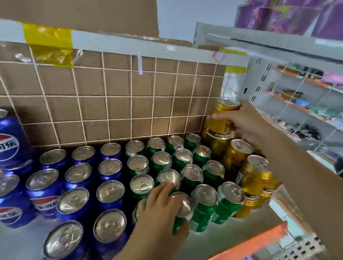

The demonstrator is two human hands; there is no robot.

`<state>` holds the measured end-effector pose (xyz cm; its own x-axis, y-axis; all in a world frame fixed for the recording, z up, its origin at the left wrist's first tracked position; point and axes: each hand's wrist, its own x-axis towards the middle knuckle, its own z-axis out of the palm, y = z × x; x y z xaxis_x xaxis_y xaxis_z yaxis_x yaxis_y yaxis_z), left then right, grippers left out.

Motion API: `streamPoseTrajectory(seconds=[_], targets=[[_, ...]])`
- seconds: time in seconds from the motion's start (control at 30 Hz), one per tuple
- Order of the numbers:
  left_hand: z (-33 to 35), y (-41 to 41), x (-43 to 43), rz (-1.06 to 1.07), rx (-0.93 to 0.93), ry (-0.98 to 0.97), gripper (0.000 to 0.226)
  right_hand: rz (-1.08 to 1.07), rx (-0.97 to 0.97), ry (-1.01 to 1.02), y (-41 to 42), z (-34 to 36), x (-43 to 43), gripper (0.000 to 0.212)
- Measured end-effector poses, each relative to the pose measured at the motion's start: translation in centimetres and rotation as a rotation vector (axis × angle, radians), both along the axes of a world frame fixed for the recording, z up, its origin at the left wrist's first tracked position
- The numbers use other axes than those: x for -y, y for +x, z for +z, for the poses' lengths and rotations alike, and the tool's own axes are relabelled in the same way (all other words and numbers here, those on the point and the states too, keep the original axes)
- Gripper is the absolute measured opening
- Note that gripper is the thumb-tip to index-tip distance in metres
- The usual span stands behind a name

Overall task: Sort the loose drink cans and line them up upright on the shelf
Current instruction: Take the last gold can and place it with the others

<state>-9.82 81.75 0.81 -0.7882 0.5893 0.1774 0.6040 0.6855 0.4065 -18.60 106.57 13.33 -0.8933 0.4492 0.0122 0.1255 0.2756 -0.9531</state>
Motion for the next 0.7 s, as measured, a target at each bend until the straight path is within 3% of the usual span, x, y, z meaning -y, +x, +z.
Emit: streamPoseTrajectory(seconds=[0.07, 0.13, 0.23, 0.4, 0.5, 0.7], targets=[[-0.8, 0.2, -0.1, 0.017, -0.009, 0.004, 0.053, 0.048, 0.003, -0.073, -2.2, -0.4, -2.3, 0.073], [-1.9, 0.4, -0.5, 0.019, -0.062, -0.018, 0.060, 0.052, 0.018, -0.117, -3.9, -0.9, -4.0, 0.071], [-2.3, 0.9, -1.1, 0.083, -0.106, -0.015, 0.055, 0.062, 0.024, -0.065, -5.9, -1.2, -5.5, 0.058], [-1.9, 0.9, -1.7, 0.163, -0.140, 0.003, 0.053, 0.054, 0.030, 0.094, -8.6, -2.1, -6.4, 0.099], [-2.5, 0.7, -1.7, 0.168, -0.183, 0.018, 0.054, 0.014, 0.052, 0.229, -8.3, -2.1, -5.4, 0.103], [-3.1, 0.4, -1.7, 0.183, -0.231, 0.005, 0.056, 0.030, 0.069, 0.309, -8.3, -2.8, -6.2, 0.098]])
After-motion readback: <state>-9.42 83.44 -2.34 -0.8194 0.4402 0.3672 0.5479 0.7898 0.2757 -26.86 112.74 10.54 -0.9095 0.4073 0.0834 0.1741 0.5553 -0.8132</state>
